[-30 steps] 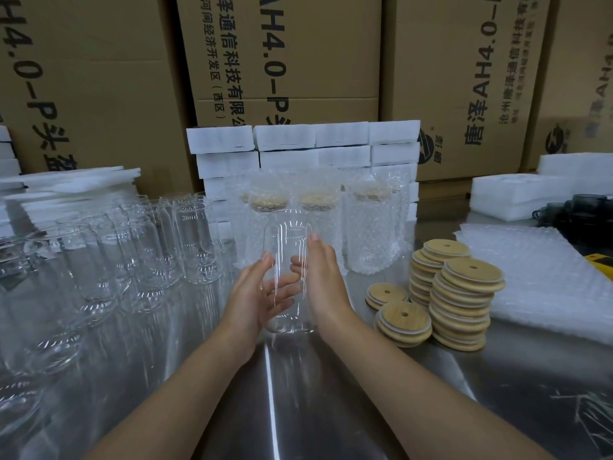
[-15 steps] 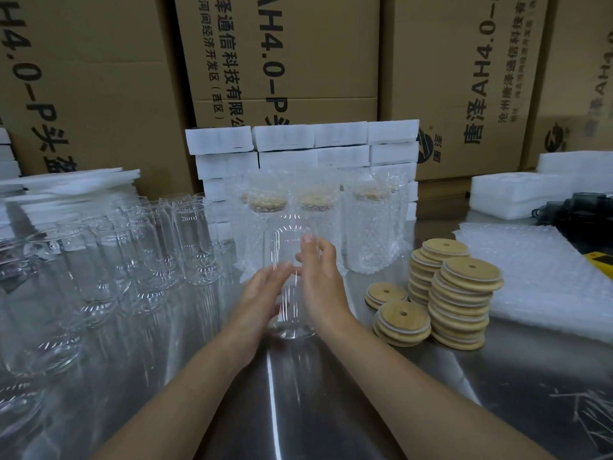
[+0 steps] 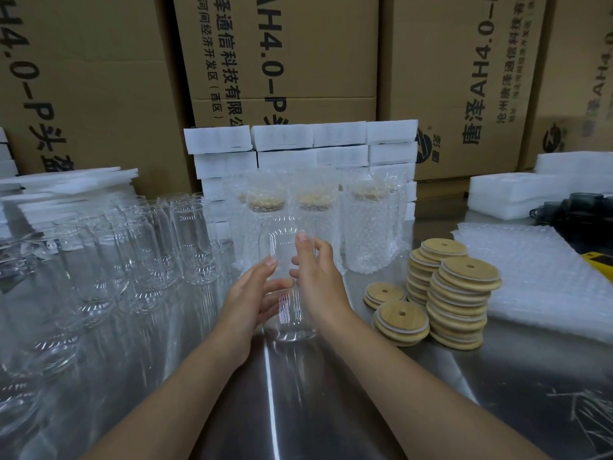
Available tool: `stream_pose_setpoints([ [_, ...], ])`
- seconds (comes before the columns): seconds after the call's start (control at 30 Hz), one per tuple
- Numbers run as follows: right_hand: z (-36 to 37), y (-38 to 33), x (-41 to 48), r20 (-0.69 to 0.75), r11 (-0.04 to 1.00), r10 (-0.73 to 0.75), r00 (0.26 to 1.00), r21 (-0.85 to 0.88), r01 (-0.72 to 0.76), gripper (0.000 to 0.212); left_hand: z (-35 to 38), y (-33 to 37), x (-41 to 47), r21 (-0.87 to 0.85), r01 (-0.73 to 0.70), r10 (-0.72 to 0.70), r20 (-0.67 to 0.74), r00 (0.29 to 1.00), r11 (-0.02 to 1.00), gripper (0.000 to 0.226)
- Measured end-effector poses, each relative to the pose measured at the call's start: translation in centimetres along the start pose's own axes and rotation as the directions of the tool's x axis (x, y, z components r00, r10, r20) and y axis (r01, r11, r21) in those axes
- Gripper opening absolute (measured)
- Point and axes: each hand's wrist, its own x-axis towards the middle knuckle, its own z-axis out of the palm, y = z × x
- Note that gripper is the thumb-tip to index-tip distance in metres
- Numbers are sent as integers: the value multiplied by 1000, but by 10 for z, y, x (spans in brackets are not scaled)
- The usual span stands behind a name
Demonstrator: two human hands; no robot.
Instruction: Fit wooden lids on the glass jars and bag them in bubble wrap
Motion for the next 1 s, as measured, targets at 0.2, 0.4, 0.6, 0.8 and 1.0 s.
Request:
stream_pose_setpoints([
  [0.2, -1, -2, 0, 40, 996, 60, 997, 61, -62, 60, 2, 6, -2, -53, 63, -57, 103, 993, 997, 35],
  [0.4, 0, -3, -1, 62, 996, 72, 995, 41, -75, 58, 3, 7, -6, -145, 121, -90, 203, 975, 982, 46],
  [0.6, -11, -12, 5, 121, 984, 87, 989, -164, -67, 56, 18, 7, -17, -126, 147, -123, 178, 976, 981, 77],
  [0.8, -45, -11, 16, -100, 725, -29, 995, -687, -48, 61, 24, -1, -18, -125, 17, -14, 25, 1000, 992, 78],
  [1.0, -61, 4, 22, -117, 226, 270, 956, -957, -181, 51, 19, 4, -18, -34, -165, 159, -147, 976, 986, 91],
])
